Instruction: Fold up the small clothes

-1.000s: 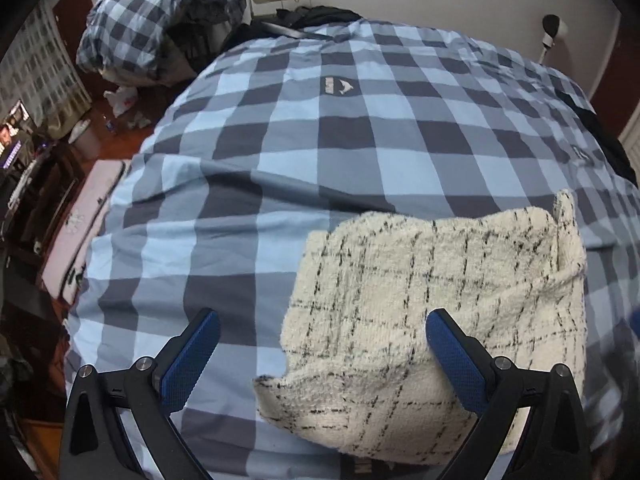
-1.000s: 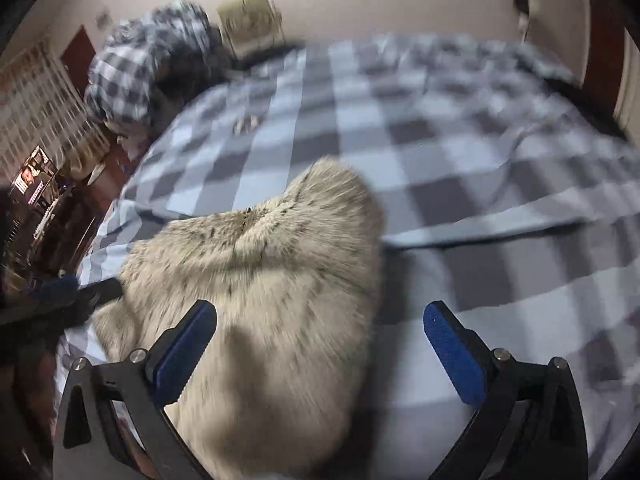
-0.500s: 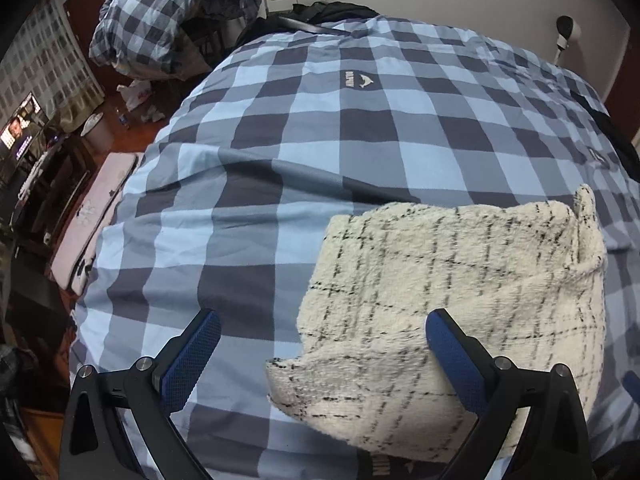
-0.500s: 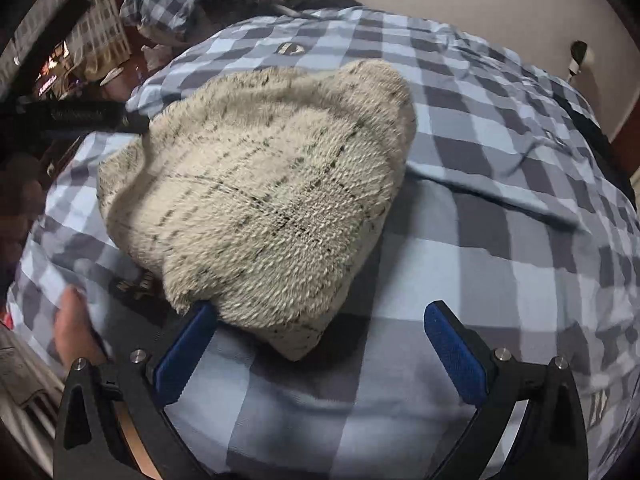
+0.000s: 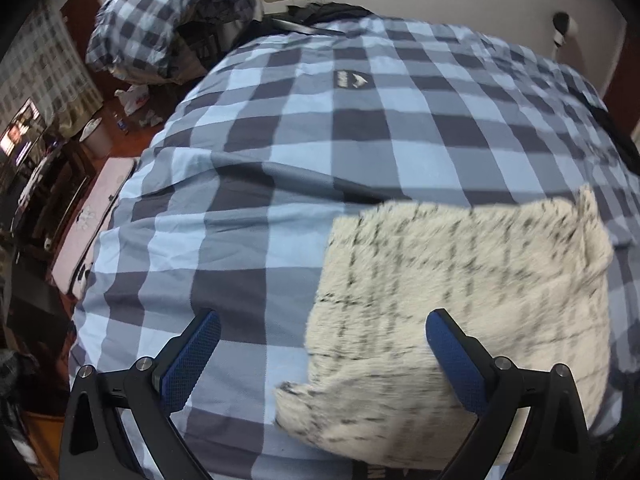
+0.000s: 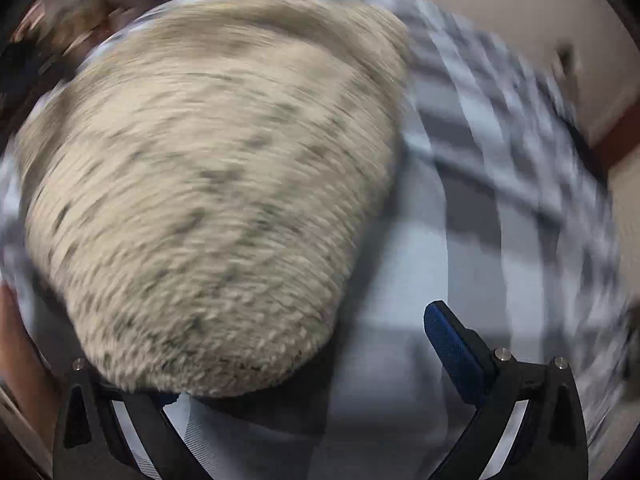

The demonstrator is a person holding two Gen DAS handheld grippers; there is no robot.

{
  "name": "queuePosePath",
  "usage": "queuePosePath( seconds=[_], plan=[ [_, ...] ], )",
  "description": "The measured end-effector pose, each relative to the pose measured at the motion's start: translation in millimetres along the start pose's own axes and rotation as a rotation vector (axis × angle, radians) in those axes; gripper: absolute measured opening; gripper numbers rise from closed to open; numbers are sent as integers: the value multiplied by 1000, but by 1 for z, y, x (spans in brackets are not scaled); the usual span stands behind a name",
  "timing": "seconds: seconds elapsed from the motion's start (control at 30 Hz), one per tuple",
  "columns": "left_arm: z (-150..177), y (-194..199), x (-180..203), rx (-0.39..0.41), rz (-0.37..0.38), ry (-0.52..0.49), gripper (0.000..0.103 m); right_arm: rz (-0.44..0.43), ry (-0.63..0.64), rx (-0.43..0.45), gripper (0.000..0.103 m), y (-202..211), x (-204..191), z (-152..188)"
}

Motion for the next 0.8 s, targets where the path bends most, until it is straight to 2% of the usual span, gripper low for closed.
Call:
queuePosePath(
  seconds=[0.07,0.17,0.23,0.3,0.4,0.47,0.53,0.6,0.63,0.7,0.77,0.8],
  plan=[
    [5,-3,13,-2,-13,-53,103,-15,-62,-24,101,0,12,6],
    [5,1,22,43,-73,-112,103,24,-53,-49,101,3,16,10],
    [3,11,22,77,-88,-132,103,37,-60,-68,101,7,17,15],
    [0,21,19,104,-83,-130,103,22,-90,-99,101,9,21,22],
    [-5,36,19,149,-58,-130,103,-52,-104,-141,101,25,15,32],
    [-4,36,29,145,-31,-155,103,-161,-55,-57,101,53,3,27],
    [3,23,43,108,-36,-202,103,-336,-38,73,101,87,-11,16],
    [10,4,53,66,-59,-202,103,-417,-104,192,101,103,-10,1],
    [11,-1,54,56,-62,-185,103,-429,-139,222,101,103,-8,-6],
    [13,-9,55,33,-45,-137,103,-413,-196,227,101,87,-2,-21],
    [16,-16,52,5,-33,-116,103,-339,-238,140,101,50,1,-25],
    [17,-19,50,-5,-28,-108,103,-380,-264,97,101,28,-1,-22]
  ],
)
Point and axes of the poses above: each gripper's, at about its wrist camera, not at the fingertips, and y roughly against the way its jaws point, x to its right, z to its underside, the point moved 9 cm from there along -y, roughly the way its jaws point, and after that the axes turned 14 degrees about -z, right-handed, at the moved point
